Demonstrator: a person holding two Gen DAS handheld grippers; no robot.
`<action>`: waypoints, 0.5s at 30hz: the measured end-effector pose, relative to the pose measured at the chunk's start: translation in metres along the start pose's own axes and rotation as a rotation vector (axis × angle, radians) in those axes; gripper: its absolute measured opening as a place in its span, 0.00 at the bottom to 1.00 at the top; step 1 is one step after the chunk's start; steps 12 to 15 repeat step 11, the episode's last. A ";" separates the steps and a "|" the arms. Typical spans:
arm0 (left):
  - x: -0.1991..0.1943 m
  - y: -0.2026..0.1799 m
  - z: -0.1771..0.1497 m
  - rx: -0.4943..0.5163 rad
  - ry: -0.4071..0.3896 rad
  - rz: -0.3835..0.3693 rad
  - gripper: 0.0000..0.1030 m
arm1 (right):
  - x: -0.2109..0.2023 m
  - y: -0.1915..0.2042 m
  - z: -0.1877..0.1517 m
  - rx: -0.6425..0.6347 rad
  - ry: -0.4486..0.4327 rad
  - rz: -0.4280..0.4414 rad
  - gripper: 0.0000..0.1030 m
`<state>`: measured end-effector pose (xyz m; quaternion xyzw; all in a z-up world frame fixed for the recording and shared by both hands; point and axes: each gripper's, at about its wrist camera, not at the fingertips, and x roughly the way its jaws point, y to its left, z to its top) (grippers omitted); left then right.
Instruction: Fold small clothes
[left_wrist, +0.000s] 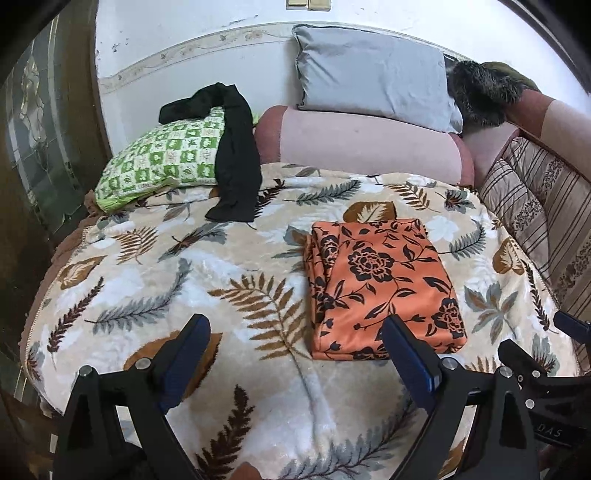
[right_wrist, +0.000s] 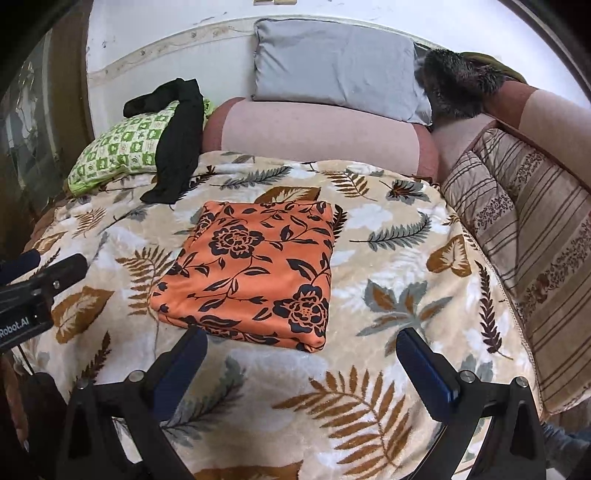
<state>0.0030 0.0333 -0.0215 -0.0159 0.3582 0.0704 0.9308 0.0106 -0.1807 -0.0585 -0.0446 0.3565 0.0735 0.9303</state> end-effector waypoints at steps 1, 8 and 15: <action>0.002 0.000 0.001 -0.004 0.005 -0.007 0.91 | 0.001 0.000 0.001 0.001 0.000 0.000 1.00; 0.014 -0.009 0.008 0.007 0.012 -0.046 1.00 | 0.009 -0.001 0.010 -0.010 0.006 0.003 1.00; 0.020 -0.012 0.013 0.011 0.017 -0.055 1.00 | 0.013 0.000 0.012 -0.006 0.010 0.008 1.00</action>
